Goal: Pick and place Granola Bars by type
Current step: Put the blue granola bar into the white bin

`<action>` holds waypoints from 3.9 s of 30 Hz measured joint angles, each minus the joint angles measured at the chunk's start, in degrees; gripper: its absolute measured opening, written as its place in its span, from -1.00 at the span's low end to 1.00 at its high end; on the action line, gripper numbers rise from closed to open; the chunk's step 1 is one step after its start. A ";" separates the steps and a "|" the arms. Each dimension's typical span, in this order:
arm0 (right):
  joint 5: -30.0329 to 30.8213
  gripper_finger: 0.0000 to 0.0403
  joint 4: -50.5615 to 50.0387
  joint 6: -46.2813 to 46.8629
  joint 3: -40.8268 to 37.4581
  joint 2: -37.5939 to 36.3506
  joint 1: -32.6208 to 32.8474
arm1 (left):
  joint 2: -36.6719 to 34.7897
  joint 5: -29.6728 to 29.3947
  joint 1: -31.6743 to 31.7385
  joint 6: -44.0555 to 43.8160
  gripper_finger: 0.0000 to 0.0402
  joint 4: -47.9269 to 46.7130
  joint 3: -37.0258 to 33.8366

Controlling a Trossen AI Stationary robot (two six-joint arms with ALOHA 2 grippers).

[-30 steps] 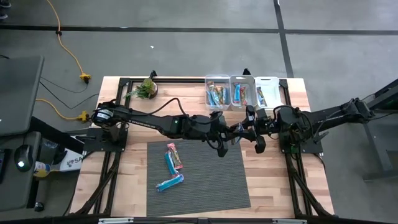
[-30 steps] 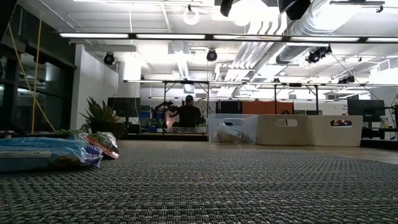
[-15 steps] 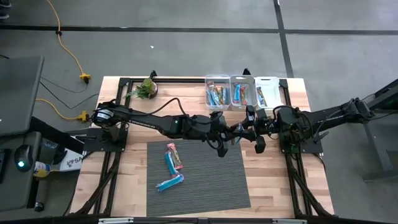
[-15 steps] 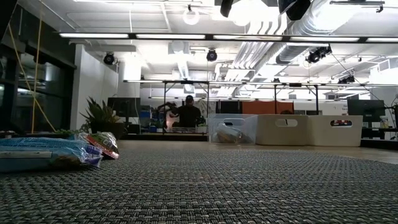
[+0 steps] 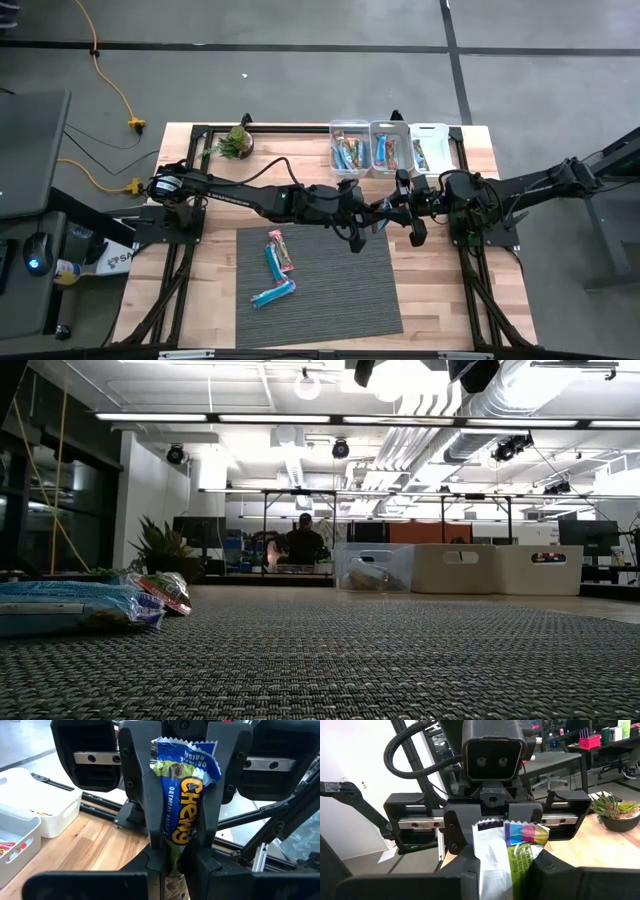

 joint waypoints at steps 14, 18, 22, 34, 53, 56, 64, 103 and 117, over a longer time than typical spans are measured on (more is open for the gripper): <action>-0.08 -0.71 0.00 -0.01 0.01 0.00 0.00 | 0.00 -0.20 0.00 0.82 -0.29 0.04 0.00; -0.07 -0.72 0.00 -0.02 0.02 0.00 0.00 | 0.00 -0.23 0.00 0.81 0.01 0.07 0.00; -0.01 -0.72 0.00 -0.39 0.02 0.00 0.00 | 0.00 -0.25 0.00 0.80 0.26 0.07 0.00; -0.24 -0.74 -0.63 -1.04 0.02 -0.09 -3.27 | 0.00 -4.16 -0.02 -1.89 0.48 -11.57 0.00; -0.14 -0.76 -15.81 -2.72 0.02 -5.71 -23.47 | 0.02 -15.45 -0.02 -19.74 0.48 -41.67 0.00; 0.27 -0.76 -17.35 -3.25 0.02 -5.70 -28.92 | 0.02 -15.19 -0.02 -20.37 0.48 -43.55 0.00; 3.18 -0.74 -21.17 -1.85 0.02 -5.57 -45.27 | 0.02 -15.15 -0.02 -20.45 0.48 -45.64 0.00; 8.55 -0.63 -32.18 7.36 0.09 21.16 -67.43 | 0.02 -12.57 -0.02 -20.42 0.48 -53.63 0.00; 8.34 -0.14 -32.13 5.21 1.52 17.46 -67.41 | 0.02 -12.36 -0.02 -20.44 0.48 -53.63 0.00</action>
